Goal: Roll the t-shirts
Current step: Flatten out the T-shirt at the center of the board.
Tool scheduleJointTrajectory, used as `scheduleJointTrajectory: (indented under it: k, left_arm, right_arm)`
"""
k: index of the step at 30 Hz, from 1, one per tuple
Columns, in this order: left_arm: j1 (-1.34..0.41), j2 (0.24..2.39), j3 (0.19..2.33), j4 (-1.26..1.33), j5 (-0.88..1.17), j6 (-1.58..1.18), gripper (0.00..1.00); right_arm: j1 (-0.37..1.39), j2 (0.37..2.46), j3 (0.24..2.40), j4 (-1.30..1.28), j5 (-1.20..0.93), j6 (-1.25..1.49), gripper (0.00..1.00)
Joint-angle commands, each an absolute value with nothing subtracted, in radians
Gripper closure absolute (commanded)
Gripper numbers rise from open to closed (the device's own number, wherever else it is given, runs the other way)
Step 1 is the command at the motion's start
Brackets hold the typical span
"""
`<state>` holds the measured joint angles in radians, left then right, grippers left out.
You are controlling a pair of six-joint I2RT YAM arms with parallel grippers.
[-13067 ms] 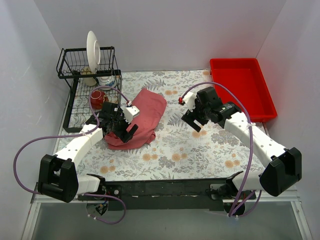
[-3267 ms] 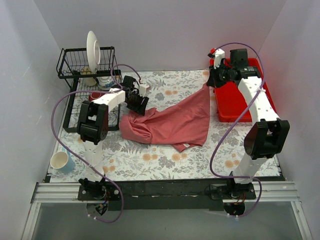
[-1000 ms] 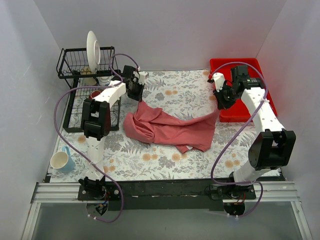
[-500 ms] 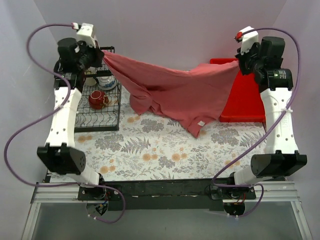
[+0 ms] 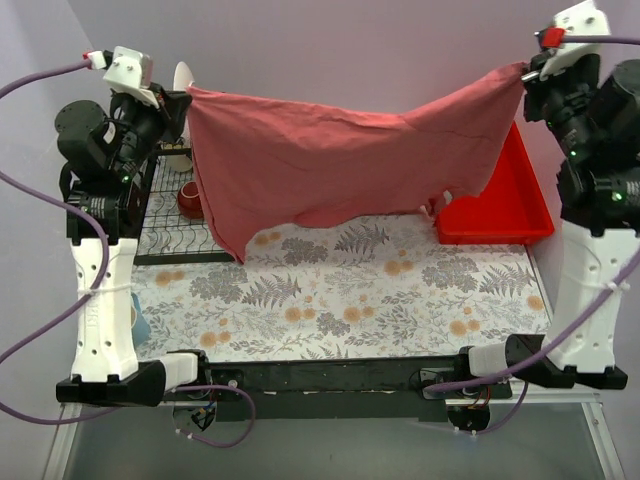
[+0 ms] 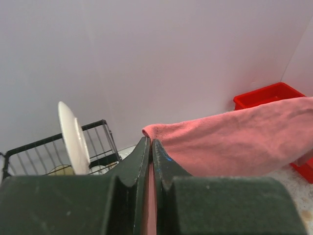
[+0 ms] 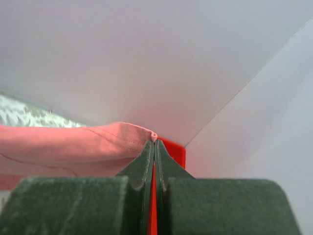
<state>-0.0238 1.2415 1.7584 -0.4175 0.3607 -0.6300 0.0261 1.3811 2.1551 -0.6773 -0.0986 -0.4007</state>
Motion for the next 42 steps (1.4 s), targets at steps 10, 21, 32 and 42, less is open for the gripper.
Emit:
scheduleJointTrajectory:
  k: [10, 21, 32, 42]
  left_arm:
    - [0.086, 0.931, 1.838, -0.463, 0.425, -0.687, 1.0]
    - [0.124, 0.876, 1.916, -0.376, 0.387, -0.687, 1.0]
    - [0.124, 1.196, 1.999, -0.31, 0.425, -0.666, 1.0]
    - [-0.045, 1.386, 1.558, -0.259, 0.605, -0.579, 0.98]
  right_arm:
    - [0.021, 1.025, 2.233, -0.56, -0.173, -0.334, 0.99]
    - [0.009, 0.988, 2.284, -0.44, -0.227, -0.239, 0.99]
    - [0.011, 1.146, 2.106, -0.189, -0.264, -0.27, 0.99]
    - [0.018, 1.253, 1.608, -0.065, -0.397, -0.256, 0.99]
